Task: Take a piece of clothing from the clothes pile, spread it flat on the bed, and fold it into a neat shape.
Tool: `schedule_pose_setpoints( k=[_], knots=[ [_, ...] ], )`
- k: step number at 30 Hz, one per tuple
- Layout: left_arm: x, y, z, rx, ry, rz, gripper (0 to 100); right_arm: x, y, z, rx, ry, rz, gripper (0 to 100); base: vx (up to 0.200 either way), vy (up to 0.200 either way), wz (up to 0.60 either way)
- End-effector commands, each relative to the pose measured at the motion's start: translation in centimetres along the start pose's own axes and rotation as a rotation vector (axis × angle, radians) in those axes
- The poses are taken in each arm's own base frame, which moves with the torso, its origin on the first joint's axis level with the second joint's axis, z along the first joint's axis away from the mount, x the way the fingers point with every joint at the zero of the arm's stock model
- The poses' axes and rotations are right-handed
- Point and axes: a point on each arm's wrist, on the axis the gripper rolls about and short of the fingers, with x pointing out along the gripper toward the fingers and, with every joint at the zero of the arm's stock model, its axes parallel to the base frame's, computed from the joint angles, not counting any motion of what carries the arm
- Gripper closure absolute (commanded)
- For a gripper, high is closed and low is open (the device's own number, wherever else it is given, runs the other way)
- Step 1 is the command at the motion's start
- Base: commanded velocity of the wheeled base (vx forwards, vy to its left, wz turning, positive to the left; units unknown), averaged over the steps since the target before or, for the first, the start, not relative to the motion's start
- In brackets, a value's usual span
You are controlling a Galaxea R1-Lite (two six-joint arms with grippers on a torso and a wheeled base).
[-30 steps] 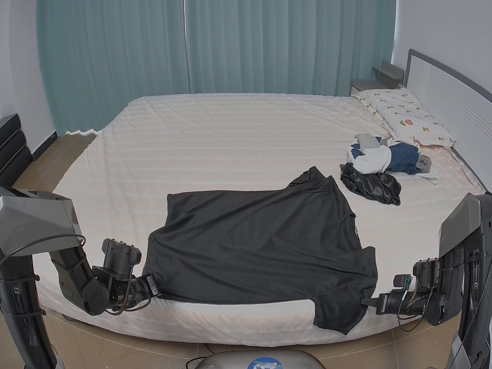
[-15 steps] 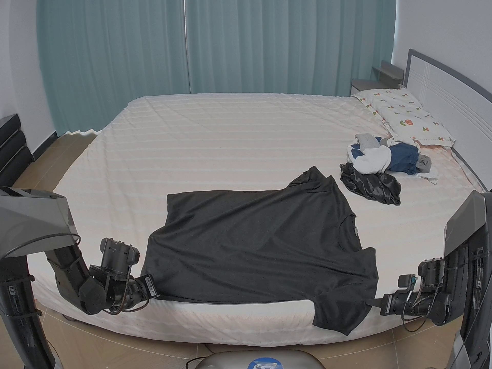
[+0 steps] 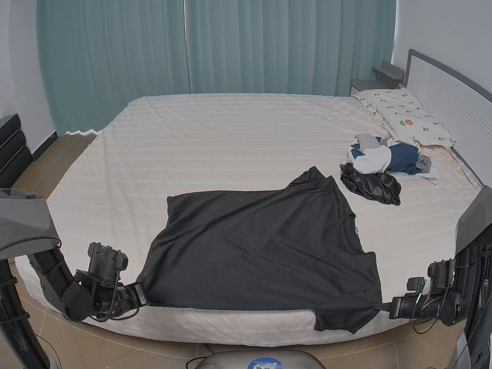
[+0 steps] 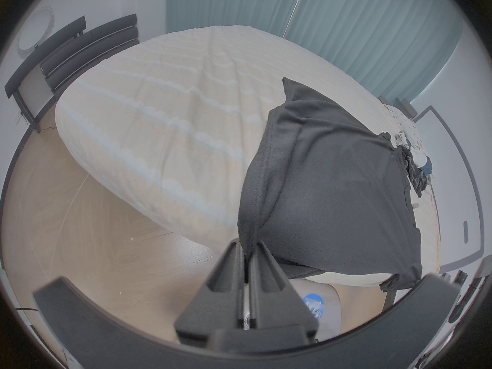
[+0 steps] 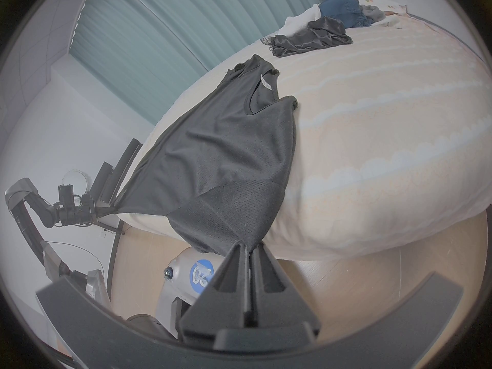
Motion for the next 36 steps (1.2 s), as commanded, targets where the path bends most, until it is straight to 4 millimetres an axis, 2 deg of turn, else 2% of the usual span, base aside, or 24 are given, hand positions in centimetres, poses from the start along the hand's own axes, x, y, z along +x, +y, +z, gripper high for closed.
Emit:
schedule_pose_setpoints(
  k=[1, 10, 22, 34, 36],
  knots=[
    [-0.4, 0.6, -0.7, 0.002, 0.022, 0.017, 100, -1.0, 0.4, 0.0, -0.005, 0.015, -0.006, 100, 0.000, 0.000, 0.00],
    [-0.8, 1.5, -2.0, 0.013, 0.071, 0.051, 100, -2.2, 0.6, -0.5, -0.058, 0.086, -0.023, 100, 0.000, 0.000, 0.00],
    [-1.6, 2.7, -3.9, 0.029, 0.142, 0.084, 100, -4.0, 1.9, -0.7, -0.093, 0.140, 0.018, 100, 0.000, 0.000, 0.00],
    [-1.9, 3.0, -4.7, 0.044, 0.188, 0.078, 100, -4.3, 2.0, -1.4, -0.077, 0.206, 0.018, 100, 0.000, 0.000, 0.00],
    [-2.3, 3.4, -5.2, 0.100, 0.207, 0.082, 100, -4.4, 2.0, -1.5, -0.076, 0.218, 0.019, 100, 0.000, 0.000, 0.00]
  ],
)
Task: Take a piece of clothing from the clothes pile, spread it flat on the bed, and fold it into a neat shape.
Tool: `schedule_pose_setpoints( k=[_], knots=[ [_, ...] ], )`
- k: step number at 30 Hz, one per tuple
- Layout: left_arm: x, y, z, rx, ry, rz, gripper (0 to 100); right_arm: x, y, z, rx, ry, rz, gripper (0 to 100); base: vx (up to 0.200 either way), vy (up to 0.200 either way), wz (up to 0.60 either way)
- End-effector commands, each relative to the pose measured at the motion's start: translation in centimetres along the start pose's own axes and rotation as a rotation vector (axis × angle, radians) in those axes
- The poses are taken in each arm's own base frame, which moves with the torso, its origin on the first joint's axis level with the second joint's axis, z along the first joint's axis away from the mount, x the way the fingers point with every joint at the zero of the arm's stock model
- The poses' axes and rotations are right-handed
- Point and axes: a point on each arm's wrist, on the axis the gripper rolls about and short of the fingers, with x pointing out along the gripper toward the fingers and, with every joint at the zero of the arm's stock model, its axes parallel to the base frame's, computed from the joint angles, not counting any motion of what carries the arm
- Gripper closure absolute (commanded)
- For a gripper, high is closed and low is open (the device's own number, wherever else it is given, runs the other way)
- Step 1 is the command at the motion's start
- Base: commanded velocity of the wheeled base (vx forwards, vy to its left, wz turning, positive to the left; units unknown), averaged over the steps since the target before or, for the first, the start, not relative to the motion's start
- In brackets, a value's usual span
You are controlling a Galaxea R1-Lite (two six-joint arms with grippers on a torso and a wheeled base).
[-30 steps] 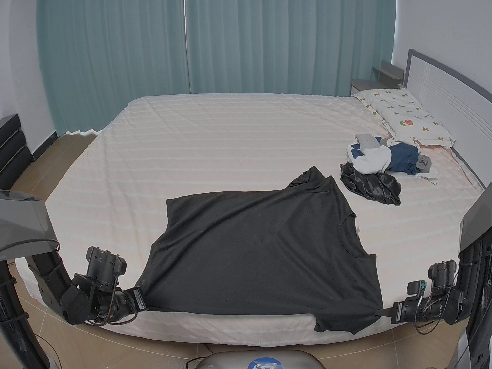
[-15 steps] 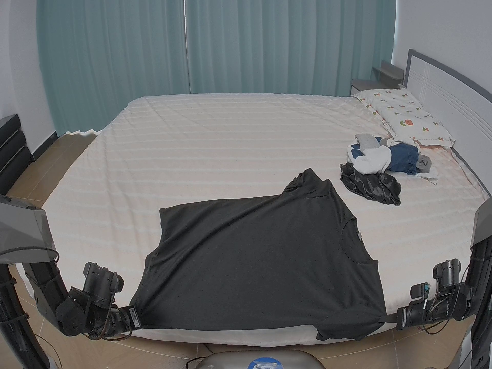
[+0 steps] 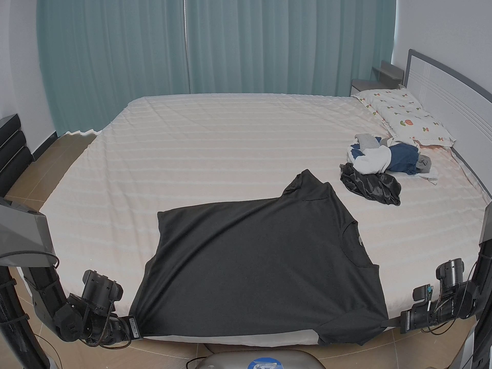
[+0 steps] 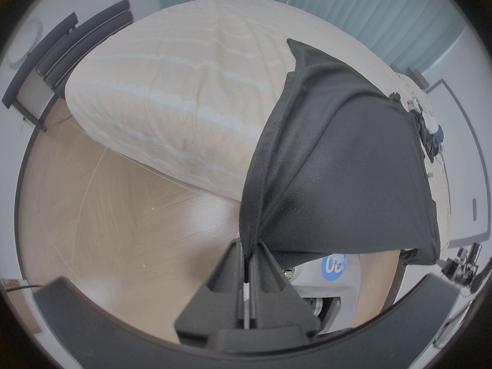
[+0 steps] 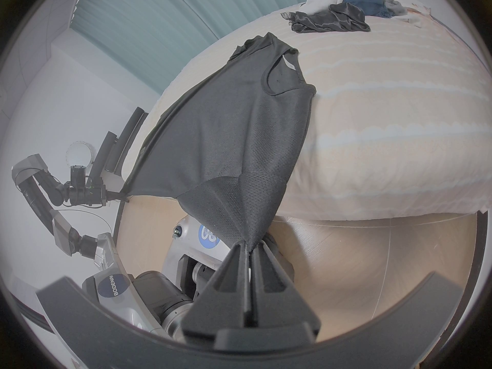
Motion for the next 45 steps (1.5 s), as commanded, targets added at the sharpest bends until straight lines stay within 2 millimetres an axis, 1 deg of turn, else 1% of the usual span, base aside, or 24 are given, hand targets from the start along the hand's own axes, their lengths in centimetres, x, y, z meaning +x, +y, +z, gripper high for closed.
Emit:
schedule_pose_setpoints(
  k=[1, 6, 9, 10, 11, 12, 13, 14, 18, 21, 22, 23, 25, 27, 28, 29, 30, 31, 35, 39, 45],
  knots=[
    [-0.2, 0.4, -0.5, 0.056, 0.016, 0.011, 100, -0.3, 0.2, -0.3, 0.003, 0.007, 0.001, 100, 0.000, 0.000, 0.00],
    [-0.2, 0.0, 0.4, 0.041, -0.021, -0.009, 100, -0.7, 0.4, 0.4, -0.029, -0.061, 0.028, 100, 0.000, 0.000, 0.00],
    [-0.7, -0.6, 1.4, 0.031, -0.073, -0.042, 100, -0.9, 0.5, 1.1, -0.052, -0.120, 0.065, 100, 0.000, 0.000, 0.00],
    [-0.9, -0.9, 2.1, 0.024, -0.104, -0.059, 100, -0.9, 0.5, 1.5, -0.054, -0.148, 0.071, 100, 0.000, 0.000, 0.00],
    [-1.0, -0.9, 2.1, 0.022, -0.107, -0.060, 100, -0.9, 0.5, 1.6, -0.053, -0.149, 0.073, 100, 0.000, 0.000, 0.00],
    [-1.3, -1.2, 2.9, 0.009, -0.144, -0.081, 100, -0.8, 0.4, 2.1, -0.059, -0.177, 0.073, 100, 0.000, 0.000, 0.00],
    [-1.3, -1.3, 3.0, 0.007, -0.149, -0.084, 100, -0.8, 0.4, 2.2, -0.062, -0.184, 0.073, 100, 0.000, 0.000, 0.00],
    [-1.6, -1.6, 3.9, -0.009, -0.186, -0.103, 100, -0.7, 0.3, 2.7, -0.070, -0.208, 0.074, 100, 0.000, 0.000, 0.00],
    [-2.7, -2.2, 5.7, -0.040, -0.239, -0.128, 100, -0.5, 0.2, 4.1, -0.074, -0.266, 0.082, 100, 0.000, 0.000, 0.00],
    [-3.6, -2.7, 7.1, -0.083, -0.236, -0.147, 100, -0.5, 0.1, 5.4, -0.069, -0.307, 0.088, 100, 0.000, 0.000, 0.00],
    [-3.7, -2.7, 7.2, -0.089, -0.236, -0.151, 100, -0.5, 0.1, 5.5, -0.069, -0.312, 0.088, 100, 0.000, 0.000, 0.00],
    [-4.5, -3.1, 8.0, -0.126, -0.228, -0.181, 100, -0.5, 0.1, 6.2, -0.066, -0.335, 0.092, 100, 0.000, 0.000, 0.00],
    [-5.2, -3.3, 8.8, -0.170, -0.213, -0.205, 100, -0.6, 0.1, 7.0, -0.059, -0.363, 0.095, 100, 0.000, 0.000, 0.00],
    [-5.6, -3.2, 9.3, -0.189, -0.197, -0.209, 100, -0.8, 0.2, 7.5, -0.041, -0.383, 0.102, 100, 0.000, 0.000, 0.00],
    [-5.6, -3.2, 9.3, -0.189, -0.197, -0.209, 100, -0.8, 0.2, 7.5, -0.041, -0.383, 0.102, 100, 0.000, 0.000, 0.00],
    [-6.0, -2.9, 9.7, -0.205, -0.183, -0.209, 100, -0.8, 0.2, 7.5, -0.041, -0.383, 0.102, 100, 0.000, 0.000, 0.00],
    [-6.0, -2.7, 9.7, -0.211, -0.176, -0.209, 100, -1.4, 0.5, 8.0, -0.015, -0.411, 0.113, 100, 0.000, 0.000, 0.00],
    [-6.1, -2.7, 9.8, -0.213, -0.174, -0.210, 100, -1.4, 0.5, 8.0, -0.013, -0.413, 0.112, 100, 0.000, 0.000, 0.00],
    [-6.2, -1.5, 9.6, -0.246, -0.104, -0.208, 100, -1.5, 0.6, 7.7, -0.006, -0.406, 0.109, 100, 0.000, 0.000, 0.00],
    [-6.0, -0.8, 9.2, -0.259, -0.063, -0.174, 100, -1.5, 0.6, 7.6, -0.003, -0.403, 0.109, 100, 0.000, 0.000, 0.00],
    [-5.9, -0.4, 8.3, -0.202, 0.026, -0.121, 100, -1.4, 0.6, 7.2, 0.004, -0.388, 0.111, 100, 0.000, 0.000, 0.00]
  ],
)
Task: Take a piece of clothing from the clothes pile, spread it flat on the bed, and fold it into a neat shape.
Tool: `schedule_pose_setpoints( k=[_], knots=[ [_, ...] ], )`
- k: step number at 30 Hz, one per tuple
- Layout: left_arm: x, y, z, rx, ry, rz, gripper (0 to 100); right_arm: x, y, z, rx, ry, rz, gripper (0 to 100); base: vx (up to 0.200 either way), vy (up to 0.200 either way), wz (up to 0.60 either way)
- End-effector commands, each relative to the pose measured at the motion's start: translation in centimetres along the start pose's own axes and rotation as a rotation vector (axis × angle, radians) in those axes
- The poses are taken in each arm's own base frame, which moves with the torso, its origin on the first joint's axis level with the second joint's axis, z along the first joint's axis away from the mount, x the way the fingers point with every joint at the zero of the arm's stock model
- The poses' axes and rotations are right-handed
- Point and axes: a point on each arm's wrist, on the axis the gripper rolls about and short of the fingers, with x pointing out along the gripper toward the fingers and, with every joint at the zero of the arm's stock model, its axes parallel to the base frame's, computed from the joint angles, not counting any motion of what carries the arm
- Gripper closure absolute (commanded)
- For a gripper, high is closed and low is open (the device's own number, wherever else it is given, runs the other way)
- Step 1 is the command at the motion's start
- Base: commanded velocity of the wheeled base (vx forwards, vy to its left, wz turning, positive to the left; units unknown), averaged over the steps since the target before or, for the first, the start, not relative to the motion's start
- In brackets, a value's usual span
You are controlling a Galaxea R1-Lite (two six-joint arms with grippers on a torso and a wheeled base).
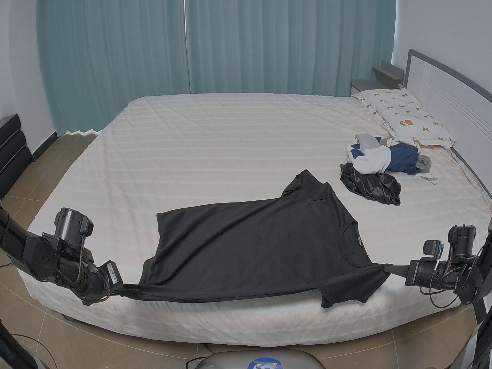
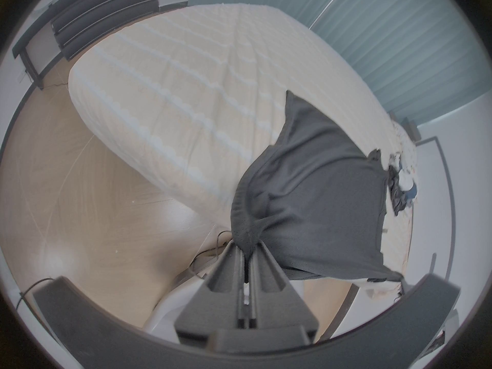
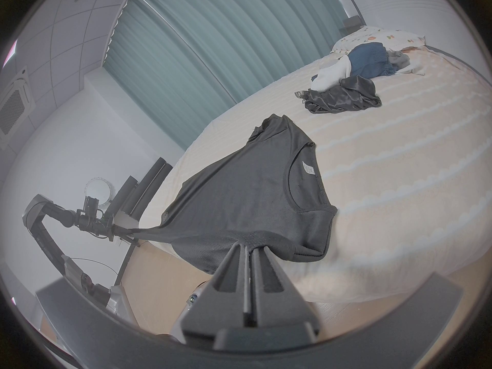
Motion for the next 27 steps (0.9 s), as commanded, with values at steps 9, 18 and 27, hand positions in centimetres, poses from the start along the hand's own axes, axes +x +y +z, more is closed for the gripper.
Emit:
schedule_pose_setpoints(
  k=[9, 18, 27],
  knots=[
    [1.4, -0.7, 1.4, 0.020, 0.027, 0.011, 100, 1.2, -0.7, 0.5, 0.004, 0.005, 0.002, 100, 0.000, 0.000, 0.00],
    [4.6, -2.4, 4.3, -0.050, 0.027, 0.001, 100, 5.1, -2.3, 1.2, -0.002, 0.030, 0.007, 100, 0.000, 0.000, 0.00],
    [8.7, -3.2, 6.1, -0.091, 0.050, 0.018, 100, 8.7, -3.6, 2.6, 0.006, 0.062, -0.035, 100, 0.000, 0.000, 0.00]
  ],
)
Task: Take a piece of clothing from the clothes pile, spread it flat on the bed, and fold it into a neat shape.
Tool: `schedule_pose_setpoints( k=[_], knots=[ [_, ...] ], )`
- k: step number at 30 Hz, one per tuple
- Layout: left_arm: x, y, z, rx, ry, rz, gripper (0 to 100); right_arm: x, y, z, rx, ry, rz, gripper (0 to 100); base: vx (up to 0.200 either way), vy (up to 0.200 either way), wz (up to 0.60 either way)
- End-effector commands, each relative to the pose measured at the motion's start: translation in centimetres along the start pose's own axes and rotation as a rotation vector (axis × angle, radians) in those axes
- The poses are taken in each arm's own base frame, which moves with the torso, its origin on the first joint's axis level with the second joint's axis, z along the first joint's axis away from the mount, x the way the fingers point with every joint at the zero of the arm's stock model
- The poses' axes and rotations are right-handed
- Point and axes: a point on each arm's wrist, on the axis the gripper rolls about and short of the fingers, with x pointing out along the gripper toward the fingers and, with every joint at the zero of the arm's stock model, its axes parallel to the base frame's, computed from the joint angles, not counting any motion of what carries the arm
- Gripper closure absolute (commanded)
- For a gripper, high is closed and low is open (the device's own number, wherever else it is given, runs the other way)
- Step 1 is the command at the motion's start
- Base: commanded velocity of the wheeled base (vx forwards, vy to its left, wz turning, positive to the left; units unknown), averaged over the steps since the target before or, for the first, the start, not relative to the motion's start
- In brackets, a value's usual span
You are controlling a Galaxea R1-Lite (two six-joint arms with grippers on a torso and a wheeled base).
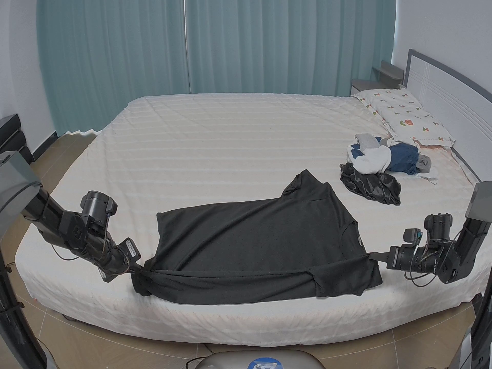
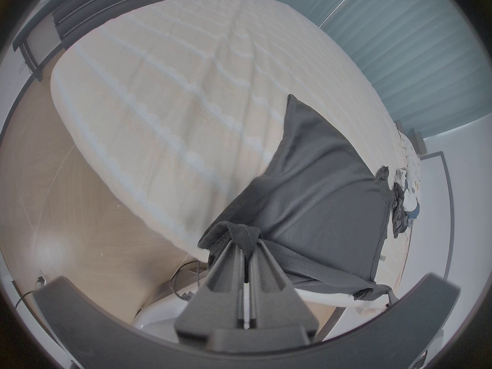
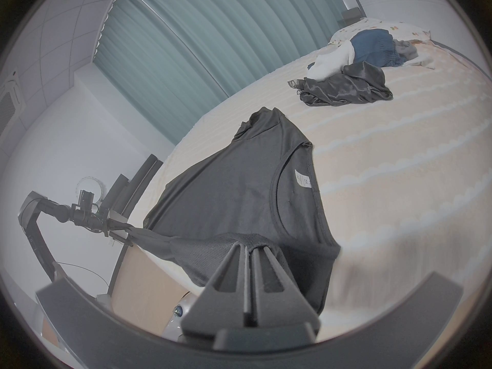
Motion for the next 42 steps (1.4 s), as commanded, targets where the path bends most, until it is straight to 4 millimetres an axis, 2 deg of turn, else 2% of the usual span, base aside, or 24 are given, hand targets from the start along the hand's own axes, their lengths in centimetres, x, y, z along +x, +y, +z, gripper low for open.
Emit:
schedule_pose_setpoints(
  k=[1, 9, 19, 20, 21, 22, 28, 33, 37, 42],
  knots=[
    [3.3, -0.2, 0.9, -0.027, 0.035, 0.028, 100, 2.4, -0.8, 0.1, 0.003, 0.025, -0.008, 100, 0.000, 0.000, 0.00],
    [4.3, -0.9, 1.3, -0.016, 0.025, 0.029, 100, 4.2, -2.1, 0.1, 0.026, 0.047, -0.033, 100, 0.000, 0.000, 0.00],
    [5.0, -1.7, 2.0, -0.070, 0.004, 0.017, 100, 4.8, -2.1, 0.6, 0.042, 0.034, -0.025, 100, 0.000, 0.000, 0.00],
    [5.0, -1.7, 2.0, -0.070, 0.001, 0.019, 0, 4.9, -2.1, 0.4, 0.044, 0.037, -0.025, 100, 0.000, 0.000, 0.00],
    [5.0, -1.7, 2.0, -0.070, -0.003, 0.023, 0, 4.9, -2.2, 0.4, 0.044, 0.037, -0.025, 100, 0.000, 0.000, 0.00],
    [5.0, -1.7, 2.0, -0.070, -0.003, 0.023, 0, 4.9, -2.2, 0.4, 0.044, 0.037, -0.025, 0, 0.000, 0.000, 0.00],
    [5.1, -1.5, 2.0, -0.074, -0.012, 0.046, 0, 4.2, -2.3, 0.5, 0.085, 0.025, -0.032, 0, 0.000, 0.000, 0.00],
    [4.7, -1.2, 1.7, -0.098, 0.001, 0.048, 0, 2.5, -2.0, 0.8, 0.191, -0.023, -0.035, 0, 0.000, 0.000, 0.00],
    [3.9, -0.3, 1.0, -0.130, 0.029, 0.035, 0, 1.0, -1.6, 0.8, 0.362, -0.122, 0.000, 0, 0.000, 0.000, 0.00],
    [2.6, 0.1, 1.8, -0.204, 0.006, -0.023, 0, 0.8, -1.5, 0.5, 0.487, -0.198, 0.076, 0, 0.000, 0.000, 0.00]
  ],
)
